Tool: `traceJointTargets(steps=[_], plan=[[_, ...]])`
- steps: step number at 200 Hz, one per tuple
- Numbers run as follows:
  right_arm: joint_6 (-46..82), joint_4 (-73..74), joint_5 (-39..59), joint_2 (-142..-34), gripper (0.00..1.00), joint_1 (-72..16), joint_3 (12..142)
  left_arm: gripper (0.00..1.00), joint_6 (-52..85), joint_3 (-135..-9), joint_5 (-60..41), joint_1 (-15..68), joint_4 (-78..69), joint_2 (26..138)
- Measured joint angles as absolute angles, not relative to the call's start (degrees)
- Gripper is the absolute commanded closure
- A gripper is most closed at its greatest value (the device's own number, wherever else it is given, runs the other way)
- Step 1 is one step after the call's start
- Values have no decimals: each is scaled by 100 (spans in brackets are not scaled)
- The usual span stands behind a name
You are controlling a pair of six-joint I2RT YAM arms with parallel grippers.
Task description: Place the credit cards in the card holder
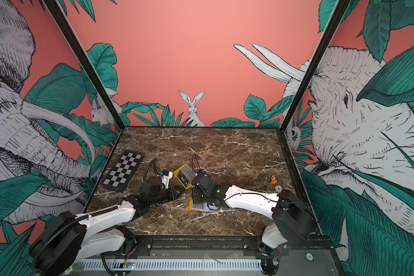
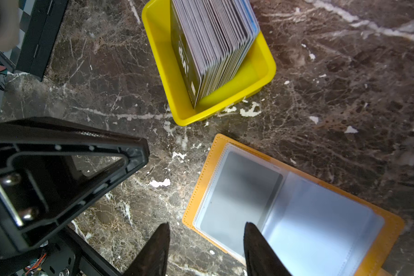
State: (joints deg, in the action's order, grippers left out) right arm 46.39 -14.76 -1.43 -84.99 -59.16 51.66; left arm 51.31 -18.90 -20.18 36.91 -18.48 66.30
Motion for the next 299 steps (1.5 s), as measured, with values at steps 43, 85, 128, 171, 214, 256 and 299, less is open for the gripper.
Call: traceJointTargets(steps=[43, 85, 128, 171, 214, 256, 299], plan=[[4633, -1594, -408, -8110, 62, -5911, 4696, 81, 4947, -1892, -2189, 3691, -1761, 6665], [4788, -1776, -526, -7878, 68, -5843, 4115, 81, 4941, -1900, -2204, 3693, -1809, 6683], [4958, -1944, -554, -7881, 73, -5771, 3699, 80, 4941, -1946, -2209, 3693, -2023, 6823], [4917, -1942, -567, -8049, 78, -5607, 3752, 79, 4941, -1946, -2202, 3693, -2250, 6866], [4639, -1857, -670, -8423, 79, -5413, 4042, 79, 4941, -1946, -2158, 3693, -2263, 6866], [4318, -1822, -687, -8477, 80, -5223, 4165, 78, 4906, -1973, -2093, 3693, -2209, 6818], [3964, -1894, -690, -7894, 80, -5210, 4261, 78, 4716, -2071, -1955, 3691, -2032, 6578]])
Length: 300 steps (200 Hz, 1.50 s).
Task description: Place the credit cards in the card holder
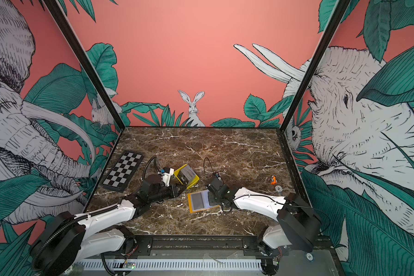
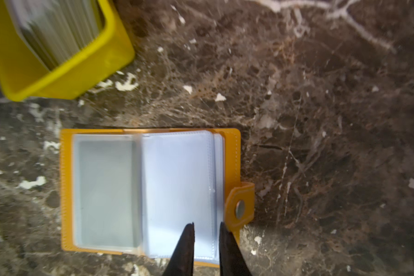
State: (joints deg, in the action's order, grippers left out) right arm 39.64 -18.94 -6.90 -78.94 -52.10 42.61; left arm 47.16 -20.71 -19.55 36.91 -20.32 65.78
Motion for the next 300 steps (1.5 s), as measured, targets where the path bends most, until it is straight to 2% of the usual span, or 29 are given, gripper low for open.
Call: traceJointTargets(steps=[27, 80, 113, 149, 215, 300], plan=[[3704, -1900, -714, -7660, 76, -5210, 4574, 78, 4473, -2272, -1918, 3658, -1691, 6539], [3155, -1911, -840, -7712, 61, -5210, 5297, 78, 4064, -2731, -1918, 3426, -1125, 6501], [2849, -1909, -775, -8020, 52, -5201, 5669, 76, 3992, -2711, -1918, 3391, -917, 6355], [2606, -1791, -495, -8484, 47, -5151, 5865, 75, 3920, -2652, -1835, 3391, -963, 6195], [2331, -1739, 150, -8825, 24, -4915, 6217, 75, 4038, -2611, -1664, 3365, -1210, 6379], [2167, -1511, 213, -8978, 15, -4816, 6217, 75, 3859, -2775, -1717, 3249, -1249, 6875]])
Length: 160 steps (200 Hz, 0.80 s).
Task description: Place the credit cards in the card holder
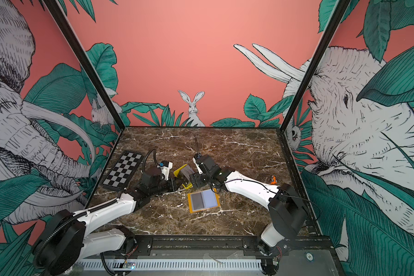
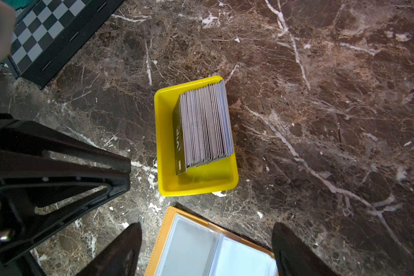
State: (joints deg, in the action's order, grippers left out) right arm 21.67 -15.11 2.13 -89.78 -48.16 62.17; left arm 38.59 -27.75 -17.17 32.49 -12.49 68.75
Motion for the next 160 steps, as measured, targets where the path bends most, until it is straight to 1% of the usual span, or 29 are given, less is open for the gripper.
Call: traceJointTargets(steps=[78, 100, 160], plan=[[2176, -1339, 217, -9574, 10, -4619, 6410, 75, 3870, -2917, -2196, 2902, -1446, 7583], [2117, -1293, 357, -9745, 7, -4569, 6543, 76, 3881, -3015, -2193, 2862, -1389, 7714], [1964, -1297, 670, -10272, 7, -4560, 6904, 81, 3767, -3420, -1944, 2845, -819, 7894]])
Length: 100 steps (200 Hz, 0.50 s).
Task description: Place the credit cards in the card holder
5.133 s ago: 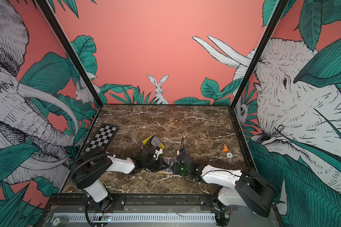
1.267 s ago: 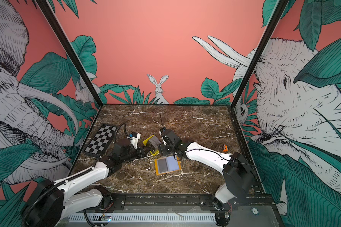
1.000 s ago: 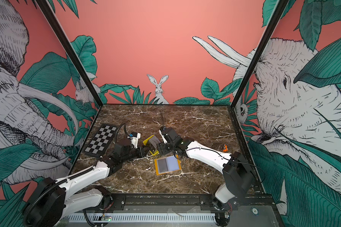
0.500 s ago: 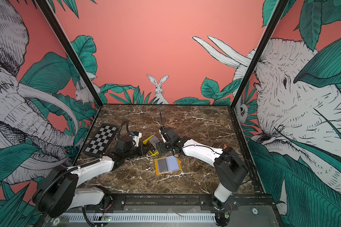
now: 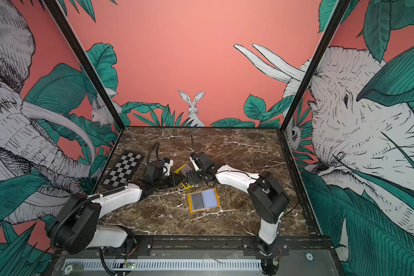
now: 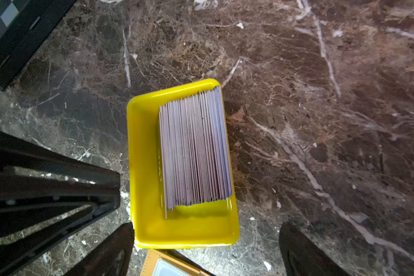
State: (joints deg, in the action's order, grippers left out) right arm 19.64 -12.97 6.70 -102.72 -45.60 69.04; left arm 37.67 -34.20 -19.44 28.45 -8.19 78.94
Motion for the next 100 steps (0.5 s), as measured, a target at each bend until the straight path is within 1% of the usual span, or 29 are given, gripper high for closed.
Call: traceJointTargets(steps=[45, 100], plan=[[1859, -1356, 845, -10645, 7, -4558, 7227, 85, 3642, -3752, -1761, 2845, -539, 8182], [1855, -1396, 976, -10871, 7, -4558, 7321, 97, 3588, -4088, -1653, 2845, -360, 8545]])
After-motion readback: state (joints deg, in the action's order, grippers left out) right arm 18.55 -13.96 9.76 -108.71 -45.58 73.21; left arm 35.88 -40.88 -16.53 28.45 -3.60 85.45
